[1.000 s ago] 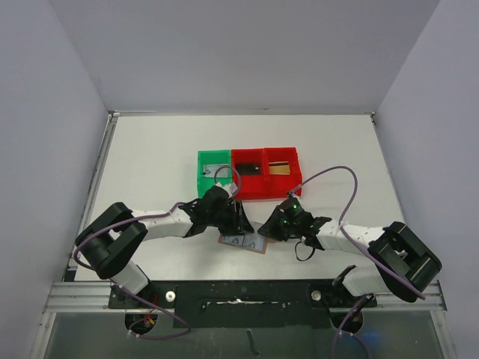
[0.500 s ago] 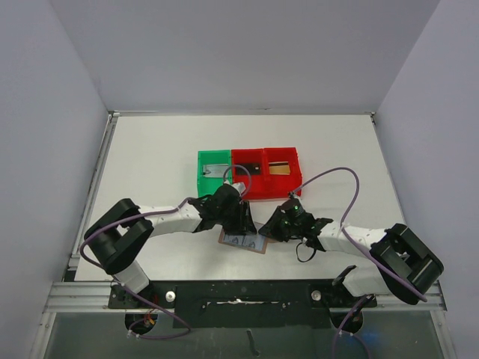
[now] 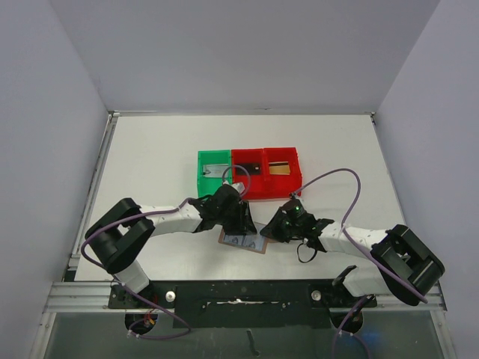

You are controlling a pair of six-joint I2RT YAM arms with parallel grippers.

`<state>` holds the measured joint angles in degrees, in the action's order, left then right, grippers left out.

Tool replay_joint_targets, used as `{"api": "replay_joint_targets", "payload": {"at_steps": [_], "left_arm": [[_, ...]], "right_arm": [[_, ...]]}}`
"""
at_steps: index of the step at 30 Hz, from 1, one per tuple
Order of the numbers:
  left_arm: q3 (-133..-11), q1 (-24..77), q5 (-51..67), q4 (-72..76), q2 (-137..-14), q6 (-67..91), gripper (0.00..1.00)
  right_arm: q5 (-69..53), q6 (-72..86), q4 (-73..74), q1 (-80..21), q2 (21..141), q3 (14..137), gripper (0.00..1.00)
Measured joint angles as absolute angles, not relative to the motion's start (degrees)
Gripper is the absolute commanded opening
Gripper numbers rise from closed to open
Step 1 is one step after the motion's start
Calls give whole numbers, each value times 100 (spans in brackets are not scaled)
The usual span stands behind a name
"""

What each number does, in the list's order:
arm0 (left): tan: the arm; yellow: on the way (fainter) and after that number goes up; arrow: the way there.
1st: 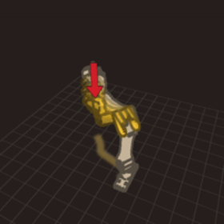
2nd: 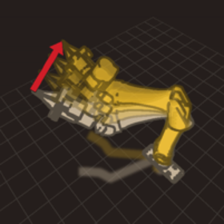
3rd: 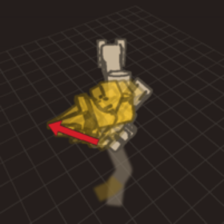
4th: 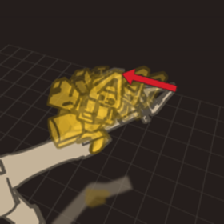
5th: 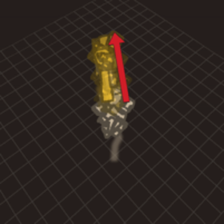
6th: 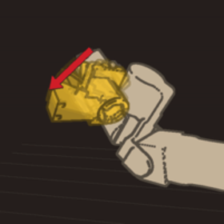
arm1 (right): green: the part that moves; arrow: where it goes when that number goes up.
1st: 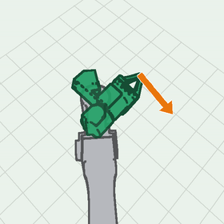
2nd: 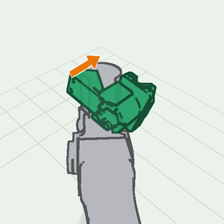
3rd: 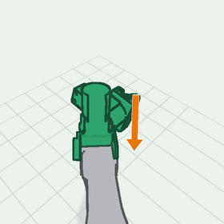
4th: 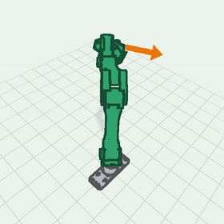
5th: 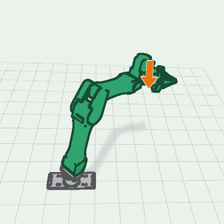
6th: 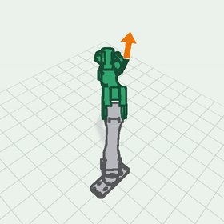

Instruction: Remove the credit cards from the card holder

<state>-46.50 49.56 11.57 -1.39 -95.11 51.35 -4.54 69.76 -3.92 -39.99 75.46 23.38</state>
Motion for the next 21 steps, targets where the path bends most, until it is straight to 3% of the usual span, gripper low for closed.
{"api": "replay_joint_targets", "payload": {"at_steps": [13,21], "left_arm": [[-4790,5050,823,-451,-9513,5144,45],[-4724,5065,773,-384,-9507,5236,36]], "right_arm": [[-471,7126,-607,-3966,7544,2196,7],[-558,7253,-895,-3903,7542,2038,6]]}}
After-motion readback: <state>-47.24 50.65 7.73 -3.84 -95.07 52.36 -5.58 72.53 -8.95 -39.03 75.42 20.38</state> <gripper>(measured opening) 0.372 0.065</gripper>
